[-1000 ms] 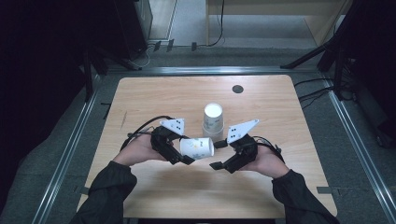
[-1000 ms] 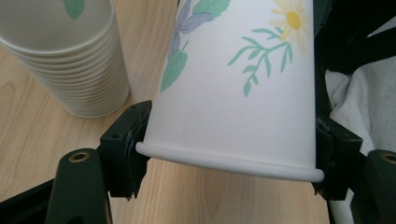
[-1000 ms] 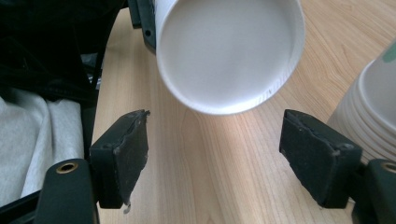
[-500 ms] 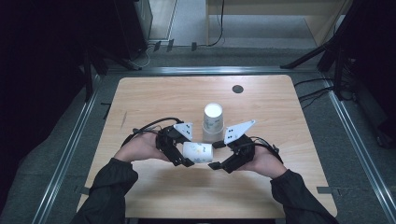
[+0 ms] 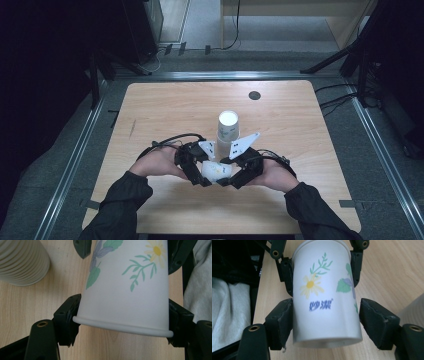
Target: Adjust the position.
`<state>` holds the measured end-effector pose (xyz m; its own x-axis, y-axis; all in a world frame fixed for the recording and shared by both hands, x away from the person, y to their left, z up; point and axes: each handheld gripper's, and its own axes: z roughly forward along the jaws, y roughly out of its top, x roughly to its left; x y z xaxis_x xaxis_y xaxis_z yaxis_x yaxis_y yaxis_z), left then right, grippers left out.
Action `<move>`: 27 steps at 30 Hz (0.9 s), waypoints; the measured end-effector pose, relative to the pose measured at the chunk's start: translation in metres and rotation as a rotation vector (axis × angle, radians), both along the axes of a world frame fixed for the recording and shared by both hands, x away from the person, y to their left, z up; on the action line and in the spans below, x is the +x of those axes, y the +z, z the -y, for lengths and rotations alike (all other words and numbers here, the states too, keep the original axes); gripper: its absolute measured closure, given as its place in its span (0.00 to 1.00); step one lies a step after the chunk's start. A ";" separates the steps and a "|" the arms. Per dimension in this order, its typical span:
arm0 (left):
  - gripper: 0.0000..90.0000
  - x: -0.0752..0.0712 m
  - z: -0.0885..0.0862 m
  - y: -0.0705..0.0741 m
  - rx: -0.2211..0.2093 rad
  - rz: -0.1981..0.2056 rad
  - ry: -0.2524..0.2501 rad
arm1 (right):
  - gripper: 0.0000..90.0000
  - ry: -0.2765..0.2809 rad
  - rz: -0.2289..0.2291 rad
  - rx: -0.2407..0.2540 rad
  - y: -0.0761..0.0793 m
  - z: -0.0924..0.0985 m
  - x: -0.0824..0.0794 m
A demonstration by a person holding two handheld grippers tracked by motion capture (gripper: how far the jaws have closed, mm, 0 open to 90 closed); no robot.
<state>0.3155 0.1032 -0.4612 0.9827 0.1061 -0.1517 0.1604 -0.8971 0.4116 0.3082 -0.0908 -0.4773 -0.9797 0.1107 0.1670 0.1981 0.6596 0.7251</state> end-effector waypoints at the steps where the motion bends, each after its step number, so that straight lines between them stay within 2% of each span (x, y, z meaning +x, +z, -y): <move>1: 0.29 0.000 0.001 0.000 0.004 0.001 -0.003 | 0.33 0.006 -0.010 -0.009 -0.001 -0.001 -0.001; 10: 0.29 -0.002 0.003 -0.001 0.003 0.006 -0.011 | 0.38 0.029 -0.002 -0.015 -0.002 -0.002 -0.001; 13: 0.27 -0.001 0.003 -0.001 0.001 -0.003 0.014 | 0.38 0.025 -0.001 -0.019 -0.001 -0.003 -0.002; 16: 0.18 0.002 0.000 0.000 -0.030 -0.017 0.049 | 0.38 0.014 0.007 -0.016 0.000 -0.001 -0.001; 18: 0.14 0.003 -0.003 0.002 -0.055 -0.009 0.061 | 0.38 0.003 0.005 -0.007 0.002 0.003 0.001; 24: 0.14 0.003 -0.014 0.009 -0.124 0.011 0.085 | 0.38 -0.019 -0.002 0.038 0.009 0.013 0.004; 27: 0.14 0.003 -0.020 0.009 -0.156 0.003 0.114 | 0.37 -0.032 0.001 0.050 0.011 0.017 0.004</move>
